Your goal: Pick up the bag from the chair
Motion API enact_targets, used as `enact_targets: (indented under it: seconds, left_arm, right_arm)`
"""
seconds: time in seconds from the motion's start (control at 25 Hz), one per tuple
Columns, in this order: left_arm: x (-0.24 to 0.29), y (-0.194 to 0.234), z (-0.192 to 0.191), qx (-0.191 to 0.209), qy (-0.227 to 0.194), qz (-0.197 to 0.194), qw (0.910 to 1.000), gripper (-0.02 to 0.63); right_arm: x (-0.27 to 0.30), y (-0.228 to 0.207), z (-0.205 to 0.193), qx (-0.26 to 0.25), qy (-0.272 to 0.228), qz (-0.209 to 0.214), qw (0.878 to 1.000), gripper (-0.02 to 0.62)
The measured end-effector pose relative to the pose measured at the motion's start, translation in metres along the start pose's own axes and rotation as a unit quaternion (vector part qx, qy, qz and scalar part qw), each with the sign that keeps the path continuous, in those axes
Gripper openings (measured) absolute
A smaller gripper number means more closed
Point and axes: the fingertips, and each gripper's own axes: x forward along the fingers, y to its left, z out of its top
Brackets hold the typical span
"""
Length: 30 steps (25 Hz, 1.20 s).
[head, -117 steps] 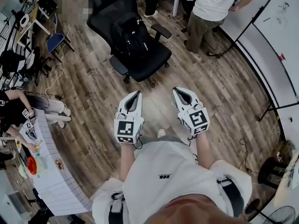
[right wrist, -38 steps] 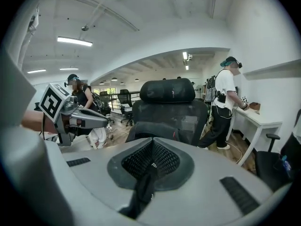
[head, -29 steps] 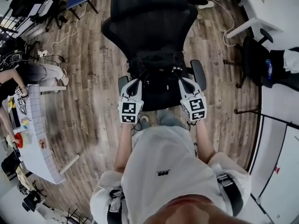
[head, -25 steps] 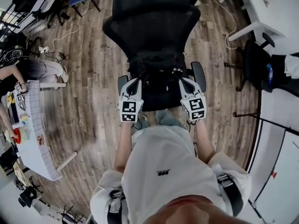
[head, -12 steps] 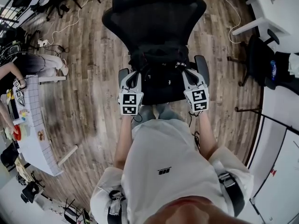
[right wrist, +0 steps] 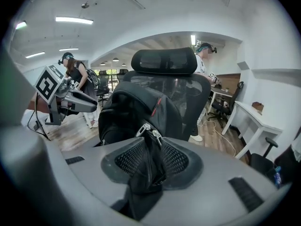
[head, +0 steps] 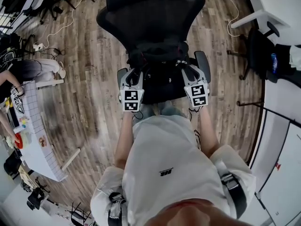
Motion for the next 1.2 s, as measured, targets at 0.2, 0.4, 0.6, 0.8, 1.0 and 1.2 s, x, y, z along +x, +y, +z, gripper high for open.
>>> enact_targets:
  seconds: [0.2,0.4,0.6,0.8,1.0,1.2]
  left_arm:
    - [0.014,0.002,-0.015,-0.008,0.017,0.007,0.9998,0.158]
    - [0.028,0.004,-0.021,-0.016,0.023,0.016,0.9995,0.183]
    - [0.044,0.003,-0.04,-0.022,0.043,0.021,0.9986,0.202]
    - [0.059,0.005,-0.048,-0.028,0.055,0.025,0.9977,0.209]
    - [0.065,0.008,-0.043,-0.046,0.04,0.03,0.9977,0.208]
    - [0.071,0.002,-0.043,-0.04,0.031,0.017,0.9986,0.096]
  right_arm:
    - [0.016,-0.003,-0.015,-0.007,0.021,0.007,1.0,0.142]
    - [0.033,-0.01,-0.024,-0.013,0.029,0.014,0.999,0.156]
    - [0.048,-0.011,-0.031,-0.017,0.035,0.028,0.999,0.192]
    - [0.062,-0.013,-0.027,-0.016,0.028,0.036,0.999,0.192]
    - [0.072,-0.015,-0.025,-0.011,0.014,0.034,0.999,0.145]
    - [0.077,-0.013,-0.025,0.003,-0.021,0.031,0.999,0.051]
